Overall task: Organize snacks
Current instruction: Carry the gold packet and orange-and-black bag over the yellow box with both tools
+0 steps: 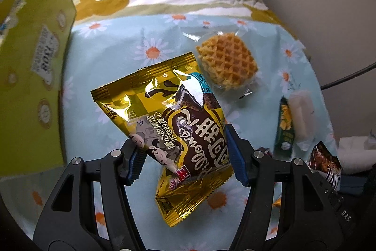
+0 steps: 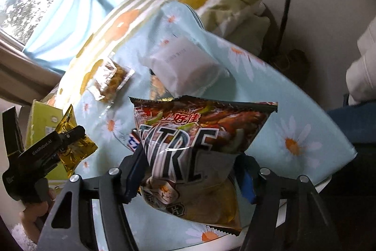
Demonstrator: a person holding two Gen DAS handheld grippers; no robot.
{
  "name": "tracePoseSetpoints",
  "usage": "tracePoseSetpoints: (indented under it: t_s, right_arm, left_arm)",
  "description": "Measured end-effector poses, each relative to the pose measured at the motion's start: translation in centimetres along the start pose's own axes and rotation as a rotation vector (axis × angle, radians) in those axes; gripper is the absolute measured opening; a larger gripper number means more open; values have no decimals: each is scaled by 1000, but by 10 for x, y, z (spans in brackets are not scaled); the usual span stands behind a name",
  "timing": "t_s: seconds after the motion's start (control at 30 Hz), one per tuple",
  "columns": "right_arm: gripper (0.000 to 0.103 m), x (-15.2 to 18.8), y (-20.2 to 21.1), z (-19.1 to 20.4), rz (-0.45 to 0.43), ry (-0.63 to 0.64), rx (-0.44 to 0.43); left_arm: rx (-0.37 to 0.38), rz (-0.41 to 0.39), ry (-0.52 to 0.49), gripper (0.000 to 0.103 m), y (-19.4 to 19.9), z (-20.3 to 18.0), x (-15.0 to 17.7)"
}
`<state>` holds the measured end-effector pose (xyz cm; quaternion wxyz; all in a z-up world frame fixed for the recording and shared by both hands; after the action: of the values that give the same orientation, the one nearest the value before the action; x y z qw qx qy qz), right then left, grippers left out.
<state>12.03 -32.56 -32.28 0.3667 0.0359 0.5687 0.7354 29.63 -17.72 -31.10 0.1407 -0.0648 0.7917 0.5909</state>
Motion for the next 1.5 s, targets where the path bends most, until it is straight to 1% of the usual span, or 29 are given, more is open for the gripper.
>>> tracePoseSetpoints:
  t_s: [0.17,0.3,0.33,0.4,0.5,0.57,0.67,0.7,0.8,0.83,0.9,1.0,1.03,1.13,1.2,1.23,1.3,1.43,1.5]
  right_arm:
    - [63,-20,16,18,-36,109,-76]
    - [63,-37,29,37,-57,216,-131]
    - [63,-43,32,45,-58,246,-156]
    - [63,-49,37,56,-57,292,-194]
    - [63,-57,43,82,-62,371,-244]
    - [63,-61,49,107,-68,421,-277]
    - [63,-63,57,145,-79,480,-331]
    - [63,-63,59,156,-84,495,-346]
    - [63,-58,65,195,-91,538,-406]
    - [63,-56,66,212,-92,550,-425]
    - [63,-52,65,240,-88,572,-446]
    - [63,-48,61,278,-82,591,-479]
    - [63,-47,59,291,-83,599,-486]
    - [63,-42,50,338,-83,628,-501]
    - [63,-40,42,361,-79,640,-510]
    - [63,-37,37,378,-76,649,-512]
    - [63,-34,31,397,-68,662,-512]
    - [63,-25,6,441,-33,681,-502]
    - [63,-22,-4,453,-21,679,-495]
  left_arm:
    - [33,-61,31,58,36,-3,0]
    - [46,-139,66,58,71,-1,-2]
    - [49,-170,73,58,86,-1,-3]
    - [59,-203,85,58,106,1,-4]
    - [66,-254,105,58,135,7,-8]
    - [73,-291,122,58,159,16,-13]
    - [57,-350,134,58,190,39,-23]
    - [53,-359,138,58,195,44,-26]
    - [34,-394,160,58,217,75,-35]
    - [26,-406,171,58,225,90,-39]
    - [18,-416,185,58,234,110,-43]
    - [1,-420,200,58,246,149,-52]
    - [-4,-419,201,58,248,157,-53]
    - [-16,-402,204,58,251,197,-66]
    - [-22,-401,204,58,253,217,-73]
    - [-26,-397,202,58,252,228,-78]
    - [-35,-393,203,58,251,251,-89]
    - [-43,-363,205,58,239,287,-104]
    - [-50,-336,201,58,228,306,-115]
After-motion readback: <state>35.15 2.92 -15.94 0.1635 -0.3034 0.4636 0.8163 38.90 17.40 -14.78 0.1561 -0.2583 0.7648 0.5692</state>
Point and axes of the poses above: each gripper's, at about its wrist camera, not at the fingertips, and y roughly against the way its jaws point, z to its left, x to its underside, the point moved 8 cm from there along -y, roughly the way its jaws point, and after that the axes turned 8 degrees about y, right-handed, at the moved point
